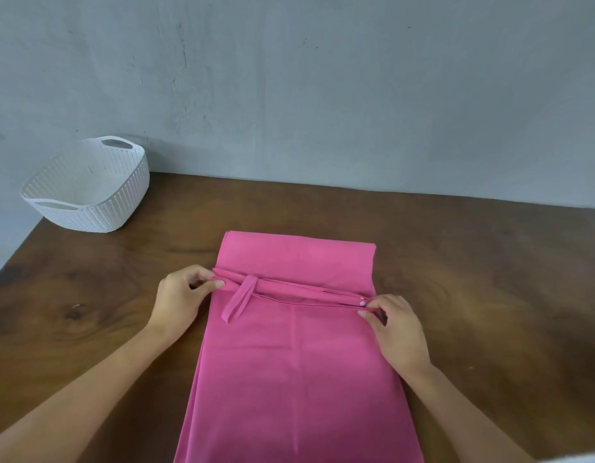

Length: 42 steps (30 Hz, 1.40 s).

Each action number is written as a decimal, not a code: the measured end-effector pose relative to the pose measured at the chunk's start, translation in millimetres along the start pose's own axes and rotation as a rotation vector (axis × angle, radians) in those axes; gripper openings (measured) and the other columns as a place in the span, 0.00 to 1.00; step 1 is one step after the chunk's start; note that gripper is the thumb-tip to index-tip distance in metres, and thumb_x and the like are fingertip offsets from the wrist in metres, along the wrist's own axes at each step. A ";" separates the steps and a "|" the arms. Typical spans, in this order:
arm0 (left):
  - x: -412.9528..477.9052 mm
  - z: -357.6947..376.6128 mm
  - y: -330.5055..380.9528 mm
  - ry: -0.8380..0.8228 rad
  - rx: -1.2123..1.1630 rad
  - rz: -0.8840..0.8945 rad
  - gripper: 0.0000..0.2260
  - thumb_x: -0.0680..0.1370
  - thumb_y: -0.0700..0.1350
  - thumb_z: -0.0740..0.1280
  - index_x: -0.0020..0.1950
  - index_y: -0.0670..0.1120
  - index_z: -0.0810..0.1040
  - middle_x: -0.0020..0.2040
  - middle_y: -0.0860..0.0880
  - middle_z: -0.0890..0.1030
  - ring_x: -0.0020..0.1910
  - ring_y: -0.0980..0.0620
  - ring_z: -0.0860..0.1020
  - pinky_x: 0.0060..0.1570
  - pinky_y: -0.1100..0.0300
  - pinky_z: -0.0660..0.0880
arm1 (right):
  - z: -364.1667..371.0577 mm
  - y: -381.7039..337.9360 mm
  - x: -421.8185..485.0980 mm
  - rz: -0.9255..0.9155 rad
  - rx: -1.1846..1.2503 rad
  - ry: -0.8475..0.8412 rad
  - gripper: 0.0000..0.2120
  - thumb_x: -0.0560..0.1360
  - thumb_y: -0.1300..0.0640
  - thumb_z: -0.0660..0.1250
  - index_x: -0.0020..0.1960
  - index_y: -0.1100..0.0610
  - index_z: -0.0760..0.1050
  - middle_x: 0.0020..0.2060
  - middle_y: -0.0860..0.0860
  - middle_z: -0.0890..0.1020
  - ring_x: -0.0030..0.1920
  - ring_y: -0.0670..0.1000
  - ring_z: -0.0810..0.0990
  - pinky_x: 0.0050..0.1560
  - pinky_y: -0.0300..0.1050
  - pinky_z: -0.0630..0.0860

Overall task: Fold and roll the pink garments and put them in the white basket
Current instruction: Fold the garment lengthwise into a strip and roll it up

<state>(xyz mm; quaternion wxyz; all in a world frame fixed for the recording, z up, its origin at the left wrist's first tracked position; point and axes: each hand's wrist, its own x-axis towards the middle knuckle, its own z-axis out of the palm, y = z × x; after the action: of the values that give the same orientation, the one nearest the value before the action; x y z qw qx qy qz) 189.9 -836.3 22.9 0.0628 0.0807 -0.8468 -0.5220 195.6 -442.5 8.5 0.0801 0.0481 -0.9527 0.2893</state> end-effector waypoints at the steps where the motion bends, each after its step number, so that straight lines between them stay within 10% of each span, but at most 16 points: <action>1: -6.4 2.1 0.5 0.013 0.019 0.003 0.06 0.74 0.42 0.77 0.40 0.51 0.84 0.41 0.58 0.85 0.43 0.60 0.82 0.46 0.69 0.76 | -0.9 1.9 -5.6 -0.001 0.002 0.005 0.03 0.75 0.54 0.75 0.45 0.48 0.80 0.44 0.38 0.80 0.50 0.36 0.74 0.46 0.27 0.67; 14: -155.0 32.1 10.9 0.141 0.235 0.002 0.06 0.74 0.48 0.77 0.39 0.56 0.83 0.39 0.61 0.82 0.47 0.53 0.78 0.56 0.43 0.75 | -41.3 37.4 -134.1 -0.062 0.057 0.045 0.08 0.74 0.57 0.75 0.41 0.47 0.78 0.40 0.37 0.78 0.48 0.39 0.73 0.47 0.28 0.66; 24: -284.5 40.7 20.1 0.145 0.135 -0.071 0.08 0.76 0.44 0.75 0.37 0.50 0.83 0.35 0.58 0.83 0.41 0.57 0.80 0.42 0.61 0.74 | -73.3 47.7 -249.9 -0.063 0.119 0.025 0.07 0.74 0.55 0.76 0.40 0.47 0.79 0.42 0.36 0.80 0.50 0.40 0.76 0.47 0.30 0.70; 42: -394.1 39.4 39.2 0.267 -0.058 -0.081 0.06 0.75 0.43 0.76 0.38 0.49 0.84 0.40 0.60 0.84 0.43 0.58 0.79 0.48 0.64 0.72 | -131.7 45.6 -323.8 -0.148 0.000 -0.056 0.07 0.74 0.51 0.75 0.39 0.49 0.81 0.39 0.38 0.80 0.51 0.36 0.73 0.48 0.26 0.67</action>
<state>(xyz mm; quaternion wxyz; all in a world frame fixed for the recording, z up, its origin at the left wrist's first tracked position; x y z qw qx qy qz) 565.5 -704.9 31.7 0.1560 0.1818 -0.8116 -0.5329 523.9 -316.4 33.3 0.0745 0.1267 -0.9483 0.2812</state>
